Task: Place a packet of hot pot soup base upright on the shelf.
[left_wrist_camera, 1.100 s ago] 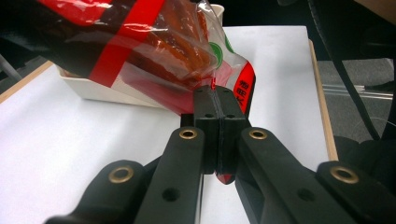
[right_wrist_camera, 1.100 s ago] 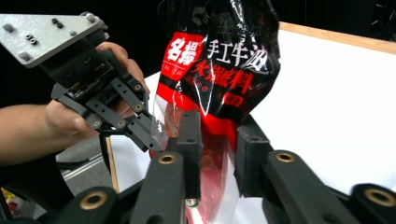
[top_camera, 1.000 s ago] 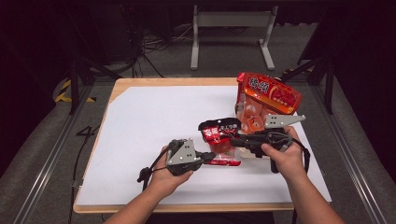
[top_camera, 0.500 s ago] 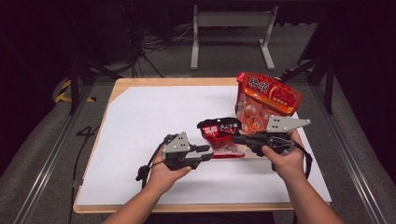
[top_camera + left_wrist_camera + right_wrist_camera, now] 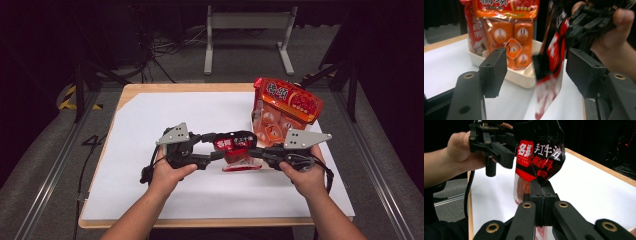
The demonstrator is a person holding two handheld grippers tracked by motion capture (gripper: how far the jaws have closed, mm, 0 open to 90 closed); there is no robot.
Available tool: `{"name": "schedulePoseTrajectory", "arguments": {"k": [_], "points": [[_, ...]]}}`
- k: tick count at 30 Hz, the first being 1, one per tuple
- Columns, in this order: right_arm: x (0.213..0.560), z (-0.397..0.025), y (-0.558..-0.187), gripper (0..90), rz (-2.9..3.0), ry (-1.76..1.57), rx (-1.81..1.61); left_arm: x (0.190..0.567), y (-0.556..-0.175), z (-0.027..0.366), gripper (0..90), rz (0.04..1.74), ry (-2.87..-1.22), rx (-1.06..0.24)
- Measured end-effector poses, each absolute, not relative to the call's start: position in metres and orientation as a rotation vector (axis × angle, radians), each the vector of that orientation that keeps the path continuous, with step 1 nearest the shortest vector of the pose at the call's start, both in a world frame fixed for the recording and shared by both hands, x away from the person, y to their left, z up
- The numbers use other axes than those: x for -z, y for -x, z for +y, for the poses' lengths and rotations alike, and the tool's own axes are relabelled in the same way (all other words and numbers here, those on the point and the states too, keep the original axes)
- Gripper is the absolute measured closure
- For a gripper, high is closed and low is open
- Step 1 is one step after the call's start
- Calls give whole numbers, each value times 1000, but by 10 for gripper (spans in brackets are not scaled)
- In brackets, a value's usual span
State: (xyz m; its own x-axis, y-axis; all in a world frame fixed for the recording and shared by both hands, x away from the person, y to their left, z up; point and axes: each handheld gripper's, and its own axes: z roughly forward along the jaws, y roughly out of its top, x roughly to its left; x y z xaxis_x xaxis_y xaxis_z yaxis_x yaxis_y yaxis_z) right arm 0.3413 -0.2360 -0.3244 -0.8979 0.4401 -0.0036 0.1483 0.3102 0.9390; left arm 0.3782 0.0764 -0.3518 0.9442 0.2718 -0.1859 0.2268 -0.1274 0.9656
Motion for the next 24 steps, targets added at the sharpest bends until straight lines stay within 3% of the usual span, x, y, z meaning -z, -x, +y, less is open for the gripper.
{"name": "schedulePoseTrajectory", "arguments": {"k": [4, 7, 9, 12, 13, 24], "points": [[325, -233, -339, 899, 2319, -514, -1624, 349, -382, 75, 580, 347, -1686, -9], [327, -230, -337, 890, 2318, -504, -1592, 346, -382, 71, 809, 306, -1706, -4], [327, -231, -335, 872, 2303, -506, -1580, 343, -380, 69, 883, 284, -1712, -18], [327, -234, -334, 826, 2297, -530, -1565, 340, -379, 65, 897, 253, -1727, -36], [327, -237, -334, 728, 2304, -558, -1567, 337, -380, 61, 898, 234, -1745, -46], [321, -268, -324, 512, 2237, -651, -1507, 321, -390, 36, 898, 157, -1802, -52]]}}
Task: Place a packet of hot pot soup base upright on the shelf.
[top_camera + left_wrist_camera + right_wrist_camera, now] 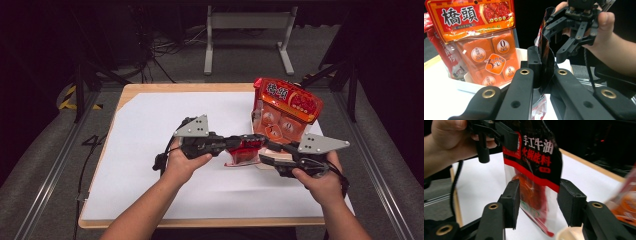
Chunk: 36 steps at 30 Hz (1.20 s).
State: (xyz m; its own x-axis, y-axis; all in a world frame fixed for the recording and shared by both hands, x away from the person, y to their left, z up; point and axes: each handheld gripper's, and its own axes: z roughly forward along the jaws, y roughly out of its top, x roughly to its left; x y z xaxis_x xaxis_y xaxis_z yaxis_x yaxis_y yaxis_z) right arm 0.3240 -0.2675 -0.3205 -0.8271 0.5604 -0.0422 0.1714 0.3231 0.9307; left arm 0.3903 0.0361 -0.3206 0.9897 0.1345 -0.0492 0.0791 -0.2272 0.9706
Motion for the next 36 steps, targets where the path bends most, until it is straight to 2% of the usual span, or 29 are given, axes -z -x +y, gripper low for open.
{"name": "schedulePoseTrajectory", "arguments": {"k": [1, 4, 12, 21, 36], "points": [[319, -273, -323, 461, 2232, -667, -1493, 319, -393, 35, 899, 158, -1806, -48], [317, -286, -321, 412, 2208, -704, -1484, 316, -401, 31, 898, 151, -1814, -41], [320, -315, -318, 341, 2168, -833, -1366, 309, -411, 20, 898, 142, -1822, -33], [321, -335, -311, 308, 2118, -897, -1338, 306, -421, 1, 897, 114, -1831, -15], [307, -358, -301, 300, 2042, -914, -1363, 311, -435, -35, 897, 58, -1844, 28]]}}
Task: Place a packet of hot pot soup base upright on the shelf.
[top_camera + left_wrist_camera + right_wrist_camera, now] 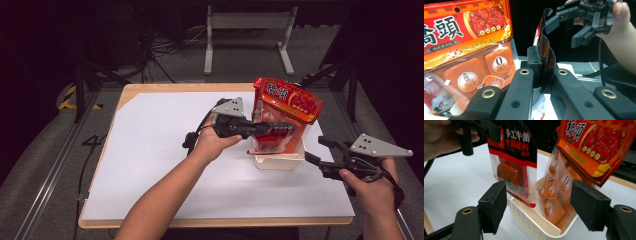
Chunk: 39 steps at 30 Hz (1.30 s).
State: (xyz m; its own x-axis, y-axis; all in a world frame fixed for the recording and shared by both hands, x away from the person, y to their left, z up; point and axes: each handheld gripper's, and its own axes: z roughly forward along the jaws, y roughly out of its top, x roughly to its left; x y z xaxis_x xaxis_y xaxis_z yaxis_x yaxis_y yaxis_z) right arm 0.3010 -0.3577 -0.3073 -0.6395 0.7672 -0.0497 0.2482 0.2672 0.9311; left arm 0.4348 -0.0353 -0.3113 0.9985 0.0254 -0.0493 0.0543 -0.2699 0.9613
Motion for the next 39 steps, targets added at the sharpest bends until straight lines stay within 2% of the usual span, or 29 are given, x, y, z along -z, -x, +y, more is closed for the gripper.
{"name": "schedulePoseTrajectory", "arguments": {"k": [22, 39], "points": [[300, -370, -296, 293, 1978, -915, -1398, 326, -450, -66, 896, 21, -1852, 105], [301, -371, -298, 292, 1977, -927, -1378, 349, -446, -81, 893, 29, -1900, 74]]}}
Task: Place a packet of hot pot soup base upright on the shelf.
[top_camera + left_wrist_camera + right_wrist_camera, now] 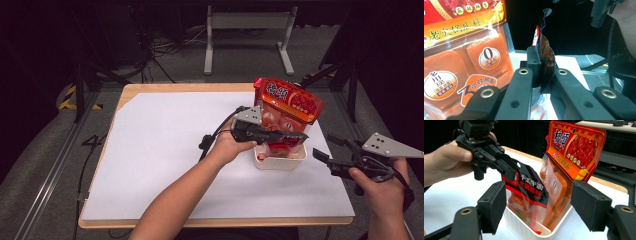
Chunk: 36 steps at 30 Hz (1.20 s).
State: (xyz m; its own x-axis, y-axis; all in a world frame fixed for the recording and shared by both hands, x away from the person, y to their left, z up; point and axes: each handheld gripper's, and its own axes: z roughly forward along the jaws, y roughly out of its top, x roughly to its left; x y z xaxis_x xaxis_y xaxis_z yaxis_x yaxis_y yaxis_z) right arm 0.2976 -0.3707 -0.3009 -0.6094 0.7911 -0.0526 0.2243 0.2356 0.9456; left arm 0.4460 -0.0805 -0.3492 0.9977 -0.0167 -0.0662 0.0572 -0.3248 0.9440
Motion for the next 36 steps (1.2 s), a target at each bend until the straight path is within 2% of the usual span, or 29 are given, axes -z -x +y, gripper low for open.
{"name": "schedulePoseTrajectory", "arguments": {"k": [6, 9, 11, 15, 19, 28, 36], "points": [[301, -370, -298, 291, 1978, -925, -1380, 355, -445, -84, 886, 40, -1908, 79], [301, -369, -299, 288, 1982, -924, -1382, 355, -445, -82, 727, 75, -1889, 90], [301, -369, -300, 288, 1986, -923, -1386, 354, -444, -81, 704, 81, -1893, 86], [302, -366, -303, 286, 1997, -915, -1383, 351, -442, -77, 527, 116, -1888, 62], [302, -364, -305, 284, 2003, -913, -1382, 349, -442, -73, 431, 145, -1884, 49], [305, -362, -312, 272, 2014, -913, -1387, 337, -428, -41, 365, 198, -1892, -25], [311, -363, -319, 261, 2030, -923, -1375, 327, -414, -4, 357, 259, -1909, -104]]}}
